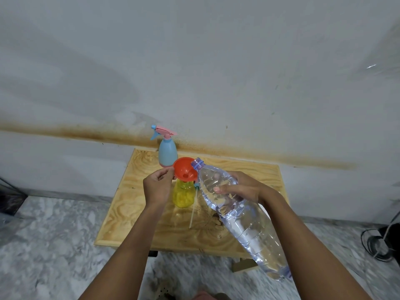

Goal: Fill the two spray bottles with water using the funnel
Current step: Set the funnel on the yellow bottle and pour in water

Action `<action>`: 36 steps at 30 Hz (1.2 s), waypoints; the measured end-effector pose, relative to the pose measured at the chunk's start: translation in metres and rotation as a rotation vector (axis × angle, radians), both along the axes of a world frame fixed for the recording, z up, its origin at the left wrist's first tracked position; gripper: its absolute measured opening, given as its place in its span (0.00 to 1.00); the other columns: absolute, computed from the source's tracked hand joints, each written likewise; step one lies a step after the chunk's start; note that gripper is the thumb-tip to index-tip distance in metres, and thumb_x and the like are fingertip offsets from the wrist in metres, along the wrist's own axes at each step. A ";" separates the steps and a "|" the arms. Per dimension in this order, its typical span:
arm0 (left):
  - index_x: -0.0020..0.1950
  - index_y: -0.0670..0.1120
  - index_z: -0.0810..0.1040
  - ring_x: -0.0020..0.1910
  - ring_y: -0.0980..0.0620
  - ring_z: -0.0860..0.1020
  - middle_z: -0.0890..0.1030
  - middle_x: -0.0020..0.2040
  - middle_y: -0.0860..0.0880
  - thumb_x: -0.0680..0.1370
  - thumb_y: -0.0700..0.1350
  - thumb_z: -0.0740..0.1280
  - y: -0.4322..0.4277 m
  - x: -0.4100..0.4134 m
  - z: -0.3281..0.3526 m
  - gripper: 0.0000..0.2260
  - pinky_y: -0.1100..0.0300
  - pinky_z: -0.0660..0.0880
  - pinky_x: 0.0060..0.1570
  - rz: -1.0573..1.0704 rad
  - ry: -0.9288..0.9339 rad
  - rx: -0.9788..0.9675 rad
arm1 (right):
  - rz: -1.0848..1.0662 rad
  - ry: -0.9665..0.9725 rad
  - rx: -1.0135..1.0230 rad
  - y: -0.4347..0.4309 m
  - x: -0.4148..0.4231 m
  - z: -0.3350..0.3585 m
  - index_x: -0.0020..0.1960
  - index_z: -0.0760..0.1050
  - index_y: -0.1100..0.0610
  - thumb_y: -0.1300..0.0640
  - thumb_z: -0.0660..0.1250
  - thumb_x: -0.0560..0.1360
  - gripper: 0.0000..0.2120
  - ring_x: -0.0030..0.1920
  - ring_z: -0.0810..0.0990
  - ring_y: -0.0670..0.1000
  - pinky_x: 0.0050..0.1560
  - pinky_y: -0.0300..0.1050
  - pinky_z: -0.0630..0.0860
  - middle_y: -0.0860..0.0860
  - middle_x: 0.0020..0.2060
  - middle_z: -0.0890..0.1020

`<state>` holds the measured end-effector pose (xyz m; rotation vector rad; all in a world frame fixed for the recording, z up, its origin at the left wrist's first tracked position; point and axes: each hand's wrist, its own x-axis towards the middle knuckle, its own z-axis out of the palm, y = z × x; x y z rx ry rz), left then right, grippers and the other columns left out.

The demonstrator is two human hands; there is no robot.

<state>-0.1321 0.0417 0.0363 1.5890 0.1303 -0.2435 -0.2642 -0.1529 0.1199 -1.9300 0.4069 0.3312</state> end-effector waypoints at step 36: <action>0.76 0.53 0.64 0.73 0.47 0.66 0.69 0.72 0.50 0.66 0.63 0.74 -0.009 -0.003 -0.070 0.42 0.44 0.70 0.67 -0.454 -0.114 0.386 | -0.505 -0.597 -0.169 0.001 -0.018 -0.035 0.68 0.69 0.42 0.39 0.76 0.62 0.37 0.62 0.77 0.38 0.57 0.33 0.75 0.32 0.59 0.77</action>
